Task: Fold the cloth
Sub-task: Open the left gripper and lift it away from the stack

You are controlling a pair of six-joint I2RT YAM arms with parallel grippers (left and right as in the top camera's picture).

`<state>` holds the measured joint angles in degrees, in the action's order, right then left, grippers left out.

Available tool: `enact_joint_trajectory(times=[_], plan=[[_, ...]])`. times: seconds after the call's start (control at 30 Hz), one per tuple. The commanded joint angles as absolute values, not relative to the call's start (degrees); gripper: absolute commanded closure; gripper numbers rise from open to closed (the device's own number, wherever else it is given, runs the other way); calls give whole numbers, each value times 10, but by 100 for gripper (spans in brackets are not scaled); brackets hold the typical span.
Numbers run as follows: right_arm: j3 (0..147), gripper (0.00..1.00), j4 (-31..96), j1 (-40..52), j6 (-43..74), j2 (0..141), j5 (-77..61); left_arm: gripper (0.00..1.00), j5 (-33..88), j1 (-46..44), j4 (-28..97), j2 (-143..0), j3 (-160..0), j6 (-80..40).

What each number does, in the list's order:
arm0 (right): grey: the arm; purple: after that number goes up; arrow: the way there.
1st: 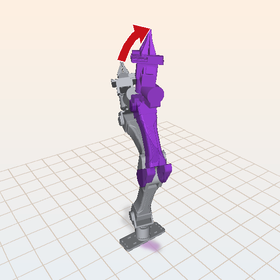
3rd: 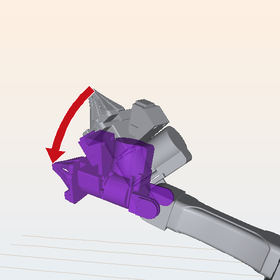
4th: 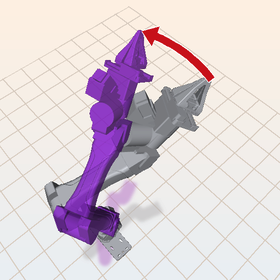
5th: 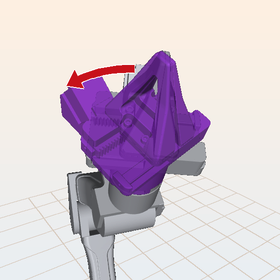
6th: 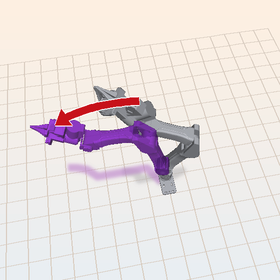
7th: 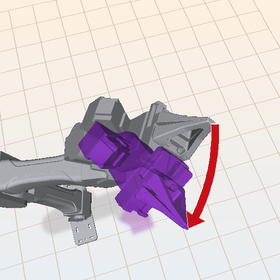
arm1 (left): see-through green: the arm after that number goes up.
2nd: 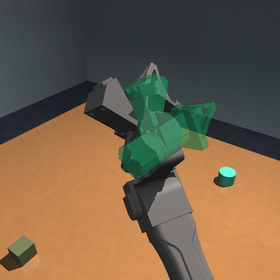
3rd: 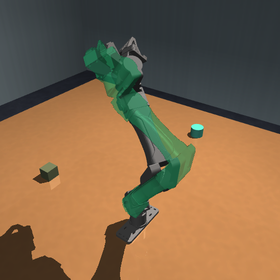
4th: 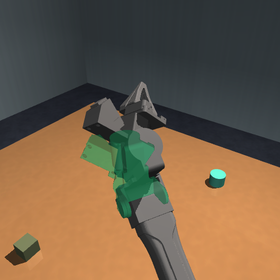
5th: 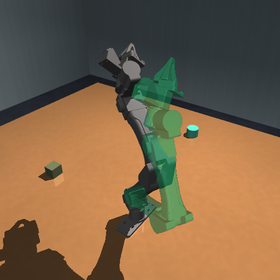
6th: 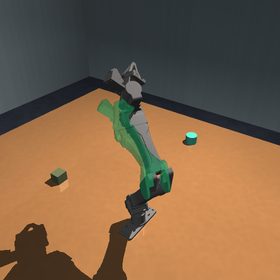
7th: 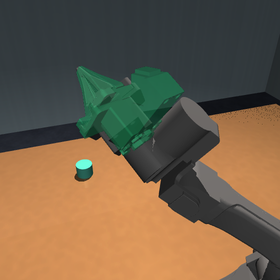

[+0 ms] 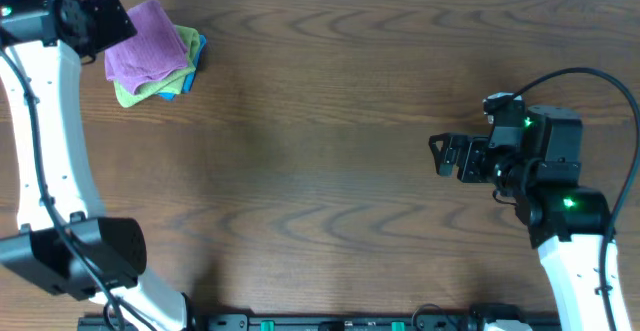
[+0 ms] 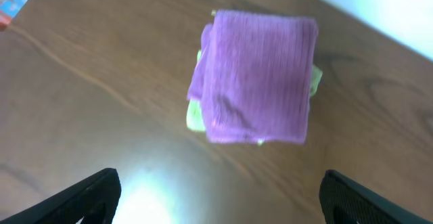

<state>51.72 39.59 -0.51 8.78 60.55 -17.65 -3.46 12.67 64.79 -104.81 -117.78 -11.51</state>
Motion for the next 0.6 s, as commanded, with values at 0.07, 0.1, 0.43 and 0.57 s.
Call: enact_joint_trajectory(times=[0.07, 0.1, 0.43, 0.57], plan=[[515, 1, 397, -8, 96, 601, -183, 5, -64, 137, 690, -993, -1188, -103], [515, 1, 397, -8, 96, 601, -183, 5, -63, 140, 701, -981, -1188, -103], [515, 1, 397, -8, 96, 601, -183, 5, -81, 143, 794, -846, -1188, -103], [515, 1, 397, -8, 96, 601, -183, 5, -81, 143, 851, -791, -1188, -103]])
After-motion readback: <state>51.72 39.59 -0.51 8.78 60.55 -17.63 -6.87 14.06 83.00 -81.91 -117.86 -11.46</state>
